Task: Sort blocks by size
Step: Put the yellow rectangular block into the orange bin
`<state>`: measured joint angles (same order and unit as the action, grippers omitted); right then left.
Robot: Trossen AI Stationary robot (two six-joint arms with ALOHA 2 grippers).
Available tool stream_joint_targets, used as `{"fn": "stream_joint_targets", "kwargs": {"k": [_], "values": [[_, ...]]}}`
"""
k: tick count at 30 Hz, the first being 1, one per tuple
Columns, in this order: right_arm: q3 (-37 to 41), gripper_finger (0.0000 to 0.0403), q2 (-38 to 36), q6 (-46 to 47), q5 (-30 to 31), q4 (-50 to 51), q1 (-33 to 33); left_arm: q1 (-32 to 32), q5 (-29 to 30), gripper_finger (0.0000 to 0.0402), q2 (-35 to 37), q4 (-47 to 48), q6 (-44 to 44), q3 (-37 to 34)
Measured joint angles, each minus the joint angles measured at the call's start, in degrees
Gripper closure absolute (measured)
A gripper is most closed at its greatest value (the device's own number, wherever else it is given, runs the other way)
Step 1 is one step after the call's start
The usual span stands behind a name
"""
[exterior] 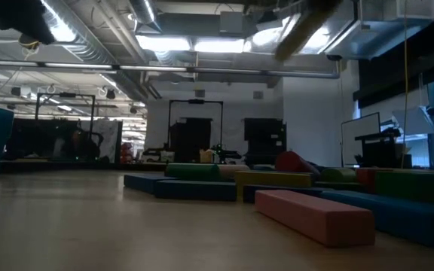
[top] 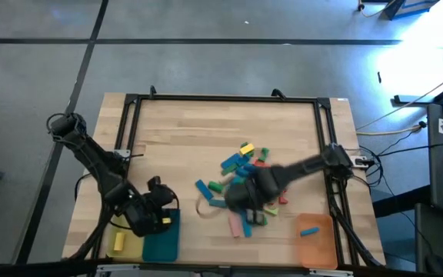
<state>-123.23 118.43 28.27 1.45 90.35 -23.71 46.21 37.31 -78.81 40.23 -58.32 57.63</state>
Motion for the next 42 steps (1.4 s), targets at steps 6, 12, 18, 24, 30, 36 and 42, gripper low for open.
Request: {"fn": "stream_joint_targets", "kwargs": {"k": [6,12,18,24,30,36,42], "values": [[0.55,0.0281,-0.26,2.02,3.00,-0.28,-9.55,-2.66,0.40,0.0203,-0.52,-5.93,2.70,0.00],[6.21,0.0281,-2.13,3.34,6.92,-0.47,-15.95,-6.09,0.49,0.0203,-3.40,-13.45,6.87,0.00],[21.06,0.0281,-9.37,14.83,4.28,-0.26,-21.02,-9.80,0.60,0.0203,-7.97,-21.96,10.61,0.00],[31.37,0.0281,-15.41,26.52,-1.70,-0.98,-28.12,-12.31,0.55,0.0203,-11.84,-24.86,12.01,-0.02],[38.26,0.0281,-17.44,32.07,-4.60,-3.11,-34.85,-14.56,0.57,0.0203,-13.60,-26.01,12.00,-0.02],[43.48,0.0281,-17.35,31.95,-6.39,-9.58,-37.18,-16.98,0.53,0.0203,-13.62,-26.42,12.29,-0.02],[45.75,0.0280,-17.35,31.96,-6.49,-12.53,-37.02,-19.77,0.55,0.0203,-13.62,-26.38,13.40,-0.02]]}}
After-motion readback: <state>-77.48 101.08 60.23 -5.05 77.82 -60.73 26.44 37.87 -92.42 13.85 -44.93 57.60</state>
